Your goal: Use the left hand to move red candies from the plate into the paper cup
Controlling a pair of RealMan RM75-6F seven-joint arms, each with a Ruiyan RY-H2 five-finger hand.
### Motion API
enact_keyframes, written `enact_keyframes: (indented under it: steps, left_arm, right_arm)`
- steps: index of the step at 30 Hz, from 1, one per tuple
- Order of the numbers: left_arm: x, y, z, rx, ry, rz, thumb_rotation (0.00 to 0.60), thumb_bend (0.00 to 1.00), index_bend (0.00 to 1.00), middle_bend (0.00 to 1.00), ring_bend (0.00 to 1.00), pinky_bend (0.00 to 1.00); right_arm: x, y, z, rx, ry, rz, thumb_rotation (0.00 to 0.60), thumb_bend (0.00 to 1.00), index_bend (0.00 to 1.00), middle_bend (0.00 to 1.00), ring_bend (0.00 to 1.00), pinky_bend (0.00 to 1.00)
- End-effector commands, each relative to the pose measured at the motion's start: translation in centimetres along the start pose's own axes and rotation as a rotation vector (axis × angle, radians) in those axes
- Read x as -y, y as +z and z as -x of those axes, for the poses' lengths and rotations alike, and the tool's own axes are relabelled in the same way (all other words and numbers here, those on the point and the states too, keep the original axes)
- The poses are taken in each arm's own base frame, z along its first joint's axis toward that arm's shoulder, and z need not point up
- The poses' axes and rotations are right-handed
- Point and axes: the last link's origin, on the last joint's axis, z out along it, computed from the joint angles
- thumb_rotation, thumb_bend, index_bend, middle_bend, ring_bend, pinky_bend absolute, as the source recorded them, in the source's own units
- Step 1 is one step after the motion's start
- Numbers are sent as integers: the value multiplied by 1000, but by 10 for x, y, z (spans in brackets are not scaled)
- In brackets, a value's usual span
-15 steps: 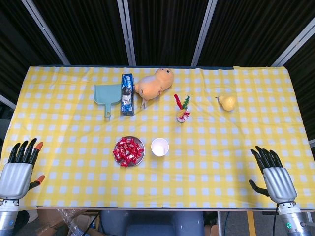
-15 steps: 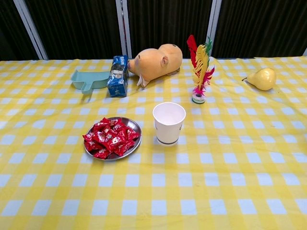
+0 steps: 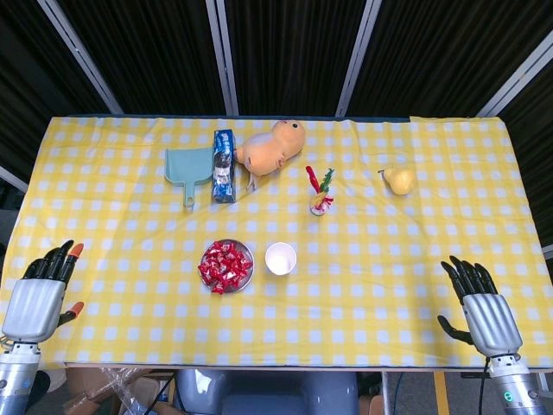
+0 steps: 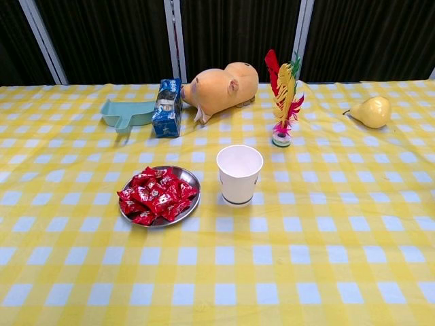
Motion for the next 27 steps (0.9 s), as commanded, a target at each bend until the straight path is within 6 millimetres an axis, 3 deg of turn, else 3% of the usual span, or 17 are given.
enact_keyframes:
  steps: [1,7,9,12,17,27]
  left_arm:
    - [-19,22,-9,14,-29,27,600,177,86,236,556,668]
    - [-62,57,-20,97,-60,117,600,182,119,238,745,852]
    - [-86,71,-21,147,-69,170,600,185,153,239,777,874]
    - [-109,83,-20,194,-55,197,600,199,183,231,787,877]
    - [-148,95,-10,288,-25,243,600,240,148,194,785,878]
    - [-188,105,3,327,-2,261,600,270,142,180,785,877]
  right_arm:
    - [0,0,0,0,0,-3,600,341,0,0,0,0]
    - [0,1,0,2,11,1,600,342,0,0,0,0]
    - [0,1,0,1,15,0,600,341,0,0,0,0]
    - [0,1,0,4,17,-1,600,341,0,0,0,0]
    - [-1,1,-1,7,26,1,600,341,0,0,0,0]
    - [-1,1,-2,10,39,0,600,341,0,0,0,0]
